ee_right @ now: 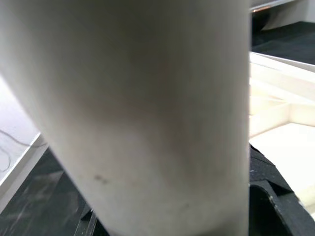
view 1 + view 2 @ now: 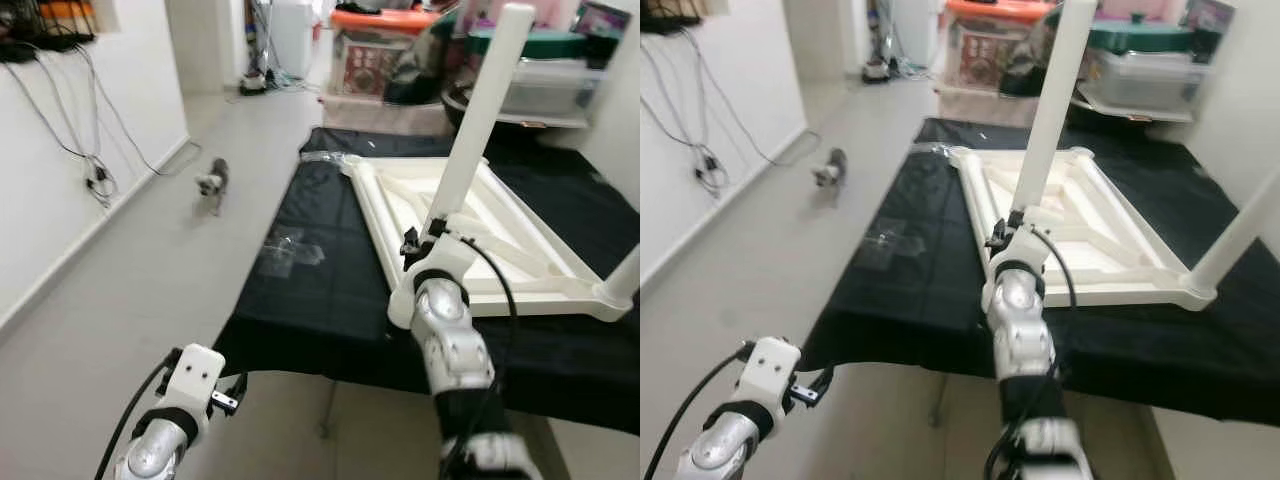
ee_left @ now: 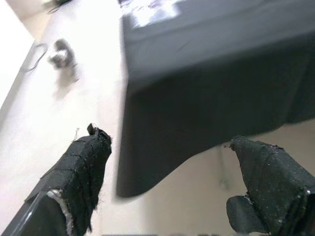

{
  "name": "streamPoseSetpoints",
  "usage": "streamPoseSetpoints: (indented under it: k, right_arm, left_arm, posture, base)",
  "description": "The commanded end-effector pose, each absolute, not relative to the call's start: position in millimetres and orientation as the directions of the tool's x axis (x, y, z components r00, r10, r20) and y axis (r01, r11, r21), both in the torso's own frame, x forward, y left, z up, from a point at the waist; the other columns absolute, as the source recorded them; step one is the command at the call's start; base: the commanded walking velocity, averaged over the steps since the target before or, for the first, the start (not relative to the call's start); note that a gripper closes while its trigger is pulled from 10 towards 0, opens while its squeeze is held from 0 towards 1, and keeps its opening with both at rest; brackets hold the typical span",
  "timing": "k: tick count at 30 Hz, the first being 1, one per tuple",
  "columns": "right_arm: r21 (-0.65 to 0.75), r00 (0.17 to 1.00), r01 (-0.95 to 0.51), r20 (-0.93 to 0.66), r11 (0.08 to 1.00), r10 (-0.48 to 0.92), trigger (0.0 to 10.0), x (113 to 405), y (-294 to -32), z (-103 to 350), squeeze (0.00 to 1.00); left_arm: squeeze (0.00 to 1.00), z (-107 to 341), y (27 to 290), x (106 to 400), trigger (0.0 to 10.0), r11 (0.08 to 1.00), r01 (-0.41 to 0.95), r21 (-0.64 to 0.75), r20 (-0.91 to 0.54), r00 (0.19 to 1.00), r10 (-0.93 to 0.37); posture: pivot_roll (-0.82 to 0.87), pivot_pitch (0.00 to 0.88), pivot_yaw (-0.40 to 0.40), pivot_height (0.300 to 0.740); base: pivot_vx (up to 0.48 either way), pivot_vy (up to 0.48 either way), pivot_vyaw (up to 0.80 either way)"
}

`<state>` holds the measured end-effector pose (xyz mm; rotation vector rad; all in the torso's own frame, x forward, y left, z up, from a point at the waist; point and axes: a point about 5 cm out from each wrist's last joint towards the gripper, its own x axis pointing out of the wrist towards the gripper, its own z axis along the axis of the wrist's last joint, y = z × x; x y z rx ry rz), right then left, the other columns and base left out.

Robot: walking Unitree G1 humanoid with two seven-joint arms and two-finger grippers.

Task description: Building children table

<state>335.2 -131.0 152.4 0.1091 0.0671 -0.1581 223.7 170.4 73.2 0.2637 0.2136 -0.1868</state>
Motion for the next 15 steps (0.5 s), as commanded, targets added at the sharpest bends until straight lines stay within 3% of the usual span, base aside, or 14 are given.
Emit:
streamPoseSetpoints:
  k: [1, 3, 4, 10, 11, 12, 13, 14, 15]
  right_arm:
    - [0.143, 0.989, 0.036, -0.148, 0.989, -0.015, 10.0, 328.9, -112.0, 139.3, 0.00]
    - [0.155, 0.995, -0.042, -0.086, 0.987, 0.056, 10.0, 329.4, -101.7, 148.4, 0.00]
    - [0.180, 0.991, -0.136, 0.041, 0.974, 0.131, 10.0, 332.2, -92.4, 169.5, 1.00]
    - [0.164, 0.915, -0.384, 0.202, 0.909, 0.350, 10.0, 344.8, -84.3, 209.8, 1.00]
    - [0.111, 0.795, -0.591, 0.247, 0.799, 0.554, 10.0, 346.3, -82.9, 226.1, 0.00]
    - [0.088, 0.741, -0.657, 0.257, 0.749, 0.620, 10.0, 343.8, -82.7, 231.0, 0.00]
    - [0.088, 0.741, -0.657, 0.257, 0.749, 0.620, 10.0, 343.8, -82.7, 231.0, 0.00]
    - [0.041, 0.662, -0.736, 0.254, 0.676, 0.705, 10.0, 340.5, -83.4, 234.2, 0.00]
    - [0.041, 0.662, -0.736, 0.254, 0.676, 0.705, 10.0, 340.5, -83.4, 234.2, 0.00]
  left_arm:
    - [0.00, 73.5, 165.6, 225.4, 10.0, 0.942, 0.232, 0.242, -0.234, 0.956, -0.175]
    - [0.00, 73.0, 164.7, 225.8, 10.0, 0.942, 0.236, 0.241, -0.235, 0.955, -0.179]
    - [0.00, 72.6, 163.1, 227.4, 10.0, 0.941, 0.239, 0.239, -0.234, 0.955, -0.183]
    - [0.00, 73.6, 162.6, 230.2, 10.0, 0.942, 0.236, 0.239, -0.227, 0.957, -0.182]
    - [0.00, 73.7, 163.4, 229.8, 10.0, 0.942, 0.235, 0.240, -0.226, 0.957, -0.181]
    - [0.00, 73.6, 163.7, 229.5, 10.0, 0.942, 0.234, 0.241, -0.226, 0.957, -0.180]
    - [0.00, 73.6, 163.7, 229.5, 10.0, 0.942, 0.234, 0.241, -0.226, 0.957, -0.180]
    - [0.00, 73.3, 164.2, 229.2, 10.0, 0.942, 0.233, 0.242, -0.227, 0.957, -0.179]
    - [0.00, 73.3, 164.2, 229.2, 10.0, 0.942, 0.233, 0.242, -0.227, 0.957, -0.179]
  posture:
    - [0.11, 0.000, -0.046, 0.740]
    - [0.11, 0.000, -0.046, 0.740]
    - [0.11, 0.000, -0.046, 0.740]
    - [0.11, 0.000, -0.050, 0.740]
    - [0.12, 0.000, -0.057, 0.740]
    - [0.12, 0.000, -0.057, 0.740]
    - [0.12, 0.000, -0.057, 0.740]
    - [0.12, 0.000, -0.059, 0.740]
    - [0.12, 0.000, -0.059, 0.740]
  base:
    - [0.000, 0.000, 0.00]
    - [0.000, 0.000, 0.00]
    - [0.000, 0.000, 0.00]
    - [0.000, 0.000, 0.00]
    - [0.000, 0.000, 0.00]
    - [0.000, 0.000, 0.00]
    - [0.000, 0.000, 0.00]
    - [0.000, 0.000, 0.00]
    - [0.000, 0.000, 0.00]
